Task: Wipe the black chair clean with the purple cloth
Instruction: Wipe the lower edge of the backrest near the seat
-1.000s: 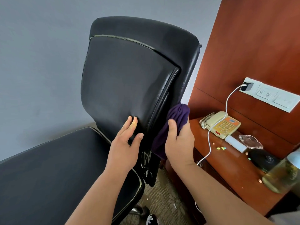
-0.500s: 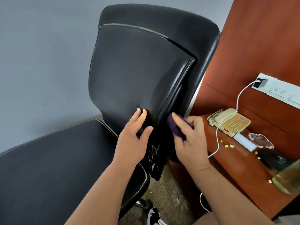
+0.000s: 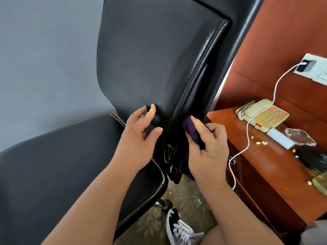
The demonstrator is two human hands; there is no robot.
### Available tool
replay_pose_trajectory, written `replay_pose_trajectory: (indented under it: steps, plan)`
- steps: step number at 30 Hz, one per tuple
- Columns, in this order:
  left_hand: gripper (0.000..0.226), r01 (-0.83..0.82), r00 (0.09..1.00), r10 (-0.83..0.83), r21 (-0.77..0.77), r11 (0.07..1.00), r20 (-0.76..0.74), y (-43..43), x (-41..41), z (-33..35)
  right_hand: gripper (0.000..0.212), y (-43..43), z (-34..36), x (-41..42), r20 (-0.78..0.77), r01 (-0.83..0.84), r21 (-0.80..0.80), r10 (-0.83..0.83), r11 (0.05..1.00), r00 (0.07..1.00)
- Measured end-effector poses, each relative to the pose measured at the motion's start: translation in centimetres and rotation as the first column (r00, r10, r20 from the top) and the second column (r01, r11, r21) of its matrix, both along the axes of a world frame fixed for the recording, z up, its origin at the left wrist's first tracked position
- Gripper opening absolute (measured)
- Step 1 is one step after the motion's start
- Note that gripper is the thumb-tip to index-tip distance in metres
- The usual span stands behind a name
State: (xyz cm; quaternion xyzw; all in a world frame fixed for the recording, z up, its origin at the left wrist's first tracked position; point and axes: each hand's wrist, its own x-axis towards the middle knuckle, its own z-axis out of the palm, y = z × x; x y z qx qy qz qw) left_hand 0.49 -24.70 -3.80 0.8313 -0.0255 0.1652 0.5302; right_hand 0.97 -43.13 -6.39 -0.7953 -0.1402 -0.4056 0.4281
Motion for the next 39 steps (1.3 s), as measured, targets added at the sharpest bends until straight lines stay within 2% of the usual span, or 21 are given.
replay_pose_trajectory:
  steps: [4, 8, 10, 14, 18, 24, 27, 29, 34, 36, 39]
  plan:
    - [0.066, -0.110, 0.991, 0.108, -0.012, 0.994, -0.082, -0.1, -0.8, -0.6, 0.056, 1.0, -3.5, -0.9, -0.156, -0.012, 0.013, 0.014, 1.000, 0.988]
    - [0.065, -0.103, 0.982, 0.102, 0.000, 0.995, -0.158, -0.4, -1.0, -0.7, 0.051, 0.8, -4.3, -1.1, -0.220, -0.027, 0.039, 0.035, 0.999, 0.975]
    - [0.066, -0.096, 0.977, 0.093, -0.006, 0.995, -0.193, -0.6, -0.9, -0.5, 0.045, 0.6, -3.9, -1.2, -0.202, -0.033, 0.064, 0.045, 0.997, 0.978]
    - [0.072, -0.112, 0.962, 0.104, -0.015, 0.994, -0.251, -1.1, -0.6, -0.8, 0.041, 0.1, -2.1, -1.0, -0.071, -0.008, 0.184, 0.021, 0.983, 0.997]
    - [0.080, -0.147, 0.944, 0.118, -0.070, 0.987, -0.308, -0.9, -0.3, -1.4, 0.038, 0.1, -1.6, -0.5, -0.022, -0.003, 0.138, 0.006, 0.990, 1.000]
    - [0.082, -0.130, 0.947, 0.091, -0.109, 0.985, -0.308, -0.4, 0.2, -1.9, 0.038, 1.5, -5.2, -1.1, -0.258, 0.056, 0.027, -0.047, 0.998, 0.965]
    - [0.082, -0.141, 0.946, 0.100, -0.111, 0.984, -0.309, -0.4, 0.4, -1.9, 0.037, 1.5, -6.4, -1.9, -0.367, 0.054, 0.027, -0.040, 0.998, 0.929]
    - [0.082, -0.146, 0.944, 0.101, -0.124, 0.982, -0.314, -0.5, 0.4, -2.0, 0.038, 1.3, -6.0, -1.9, -0.328, 0.049, 0.052, -0.030, 0.997, 0.944]
    - [0.083, -0.149, 0.945, 0.117, -0.083, 0.985, -0.305, -0.5, 0.8, -2.4, 0.040, 0.5, -3.4, -1.0, -0.105, 0.043, 0.143, -0.028, 0.989, 0.994]
    - [0.083, -0.147, 0.946, 0.118, -0.078, 0.986, -0.303, -0.4, 0.8, -2.5, 0.038, 0.6, -3.4, -0.8, -0.114, 0.031, 0.152, -0.013, 0.988, 0.993]
    - [0.082, -0.149, 0.945, 0.122, -0.065, 0.987, -0.304, -0.2, 0.7, -2.4, 0.039, 1.6, -5.0, -0.9, -0.219, -0.005, 0.144, 0.037, 0.990, 0.975]
